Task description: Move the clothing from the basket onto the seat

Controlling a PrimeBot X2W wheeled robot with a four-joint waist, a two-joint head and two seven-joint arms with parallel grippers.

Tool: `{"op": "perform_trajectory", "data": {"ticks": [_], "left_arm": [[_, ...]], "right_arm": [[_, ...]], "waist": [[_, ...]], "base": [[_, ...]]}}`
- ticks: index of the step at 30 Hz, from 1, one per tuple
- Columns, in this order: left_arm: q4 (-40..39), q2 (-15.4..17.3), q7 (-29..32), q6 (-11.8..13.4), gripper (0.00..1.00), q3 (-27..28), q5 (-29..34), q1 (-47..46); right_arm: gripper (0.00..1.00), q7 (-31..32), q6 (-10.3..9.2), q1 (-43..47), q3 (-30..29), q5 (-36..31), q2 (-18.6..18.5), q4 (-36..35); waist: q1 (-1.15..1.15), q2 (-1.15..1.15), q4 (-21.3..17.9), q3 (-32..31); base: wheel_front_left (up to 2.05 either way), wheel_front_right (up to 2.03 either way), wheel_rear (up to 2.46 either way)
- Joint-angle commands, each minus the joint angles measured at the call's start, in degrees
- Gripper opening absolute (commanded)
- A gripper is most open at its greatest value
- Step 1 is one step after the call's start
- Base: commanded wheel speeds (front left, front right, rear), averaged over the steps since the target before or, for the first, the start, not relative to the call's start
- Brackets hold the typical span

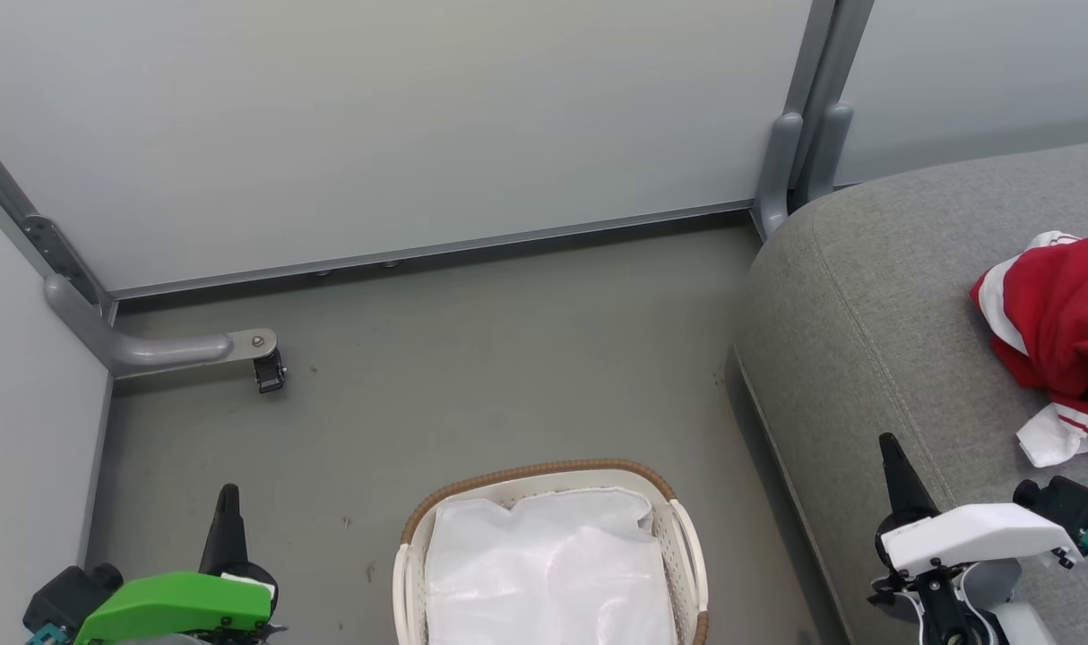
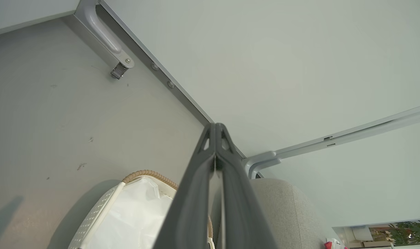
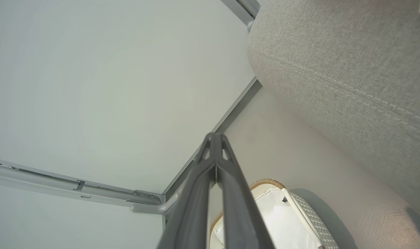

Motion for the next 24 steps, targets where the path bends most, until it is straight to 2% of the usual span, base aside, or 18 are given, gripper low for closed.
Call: {"op": "perform_trajectory", "data": {"ticks": [1,24], "left_arm": [[-0.86,0.34,0.48,-0.2,0.0,0.32,-1.49,-1.71],[-2.28,0.43,4.07,-0.76,0.0,1.64,-13.63,-2.99]], "right_arm": [[0.0,0.48,-0.02,-0.47,-0.39,1.74,-0.34,-0.94],[0.0,4.02,-0.03,-0.39,-2.09,14.53,-0.42,-2.52]], "waist": [[0.0,0.0,0.01,-0.01],[0.0,0.0,0.2,-0.23]], "base": [[0.0,0.0,0.0],[0.0,0.0,0.0]]}}
